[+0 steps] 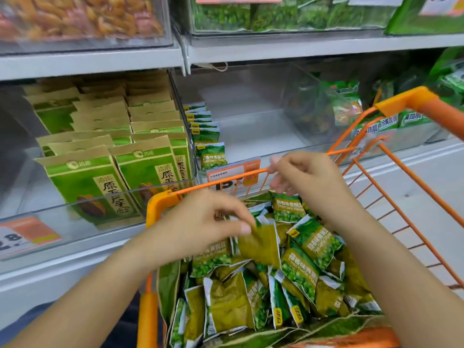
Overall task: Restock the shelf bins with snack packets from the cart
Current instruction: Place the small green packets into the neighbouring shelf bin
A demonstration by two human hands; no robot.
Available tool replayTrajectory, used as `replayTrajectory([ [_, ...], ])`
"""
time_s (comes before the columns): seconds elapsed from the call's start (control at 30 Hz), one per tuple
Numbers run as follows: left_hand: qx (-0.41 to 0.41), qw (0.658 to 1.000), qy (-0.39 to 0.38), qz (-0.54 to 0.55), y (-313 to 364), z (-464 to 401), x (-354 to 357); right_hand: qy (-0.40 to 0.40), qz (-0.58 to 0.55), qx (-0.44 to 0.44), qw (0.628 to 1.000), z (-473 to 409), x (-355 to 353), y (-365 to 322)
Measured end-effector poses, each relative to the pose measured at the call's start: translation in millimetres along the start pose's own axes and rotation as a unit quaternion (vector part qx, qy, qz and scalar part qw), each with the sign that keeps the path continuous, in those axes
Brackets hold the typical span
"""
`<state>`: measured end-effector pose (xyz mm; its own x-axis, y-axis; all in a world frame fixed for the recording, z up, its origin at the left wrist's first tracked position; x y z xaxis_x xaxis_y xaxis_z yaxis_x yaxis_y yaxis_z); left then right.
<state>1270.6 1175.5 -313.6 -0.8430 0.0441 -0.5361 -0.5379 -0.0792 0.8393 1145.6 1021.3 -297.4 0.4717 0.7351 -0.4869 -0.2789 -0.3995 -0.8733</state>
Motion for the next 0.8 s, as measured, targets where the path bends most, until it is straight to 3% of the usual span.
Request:
replayTrajectory([
  [0.07, 0.009, 0.983, 0.177, 0.044, -2, 2, -15, 0.034, -0.063, 0.003, 0.997, 3, 1, -6],
  [0.13, 0.042, 0.944, 0.318, -0.077, -3, 5, -20, -0.037, -0.102, 0.038, 0.993, 5, 8, -11],
  [0.17, 0.066, 0.918, 0.346, -0.181, -2, 6, -18, -0.096, -0.132, 0.055, 0.985, 6, 14, -12],
  [0.23, 0.135, 0.864, 0.327, -0.359, -4, 6, -8, -0.176, -0.224, 0.048, 0.957, 8, 25, -13],
  [0.33, 0.210, 0.832, 0.267, -0.438, -4, 2, 4, -0.173, -0.365, 0.020, 0.915, 8, 31, -12],
  [0.43, 0.244, 0.856, 0.237, -0.389, -5, -4, 11, -0.146, -0.378, 0.030, 0.914, 7, 31, -8],
  [0.5, 0.223, 0.884, 0.276, -0.305, -1, -5, 11, -0.147, -0.346, 0.038, 0.926, 6, 30, -6],
  [0.6, 0.095, 0.925, 0.334, -0.152, 7, -4, 0, -0.159, -0.254, 0.039, 0.953, 7, 31, -6],
  [0.67, 0.009, 0.957, 0.279, -0.084, 4, -5, -6, -0.154, -0.223, 0.040, 0.962, 7, 32, -5],
  [0.8, -0.032, 0.963, 0.254, -0.081, -5, -6, -8, -0.133, -0.276, 0.062, 0.950, 8, 30, -4],
])
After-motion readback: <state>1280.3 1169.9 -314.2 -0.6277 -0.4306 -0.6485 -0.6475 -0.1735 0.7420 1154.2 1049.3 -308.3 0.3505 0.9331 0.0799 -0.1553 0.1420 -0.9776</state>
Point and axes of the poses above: each hand's wrist, its own z-axis away from the middle knuckle, its own x-axis out of the palm, y = z × x, the point moved 1 cm from there along -z, towards the middle knuckle, and after that the axes turned 12 degrees about -y, right-handed, at the moved point
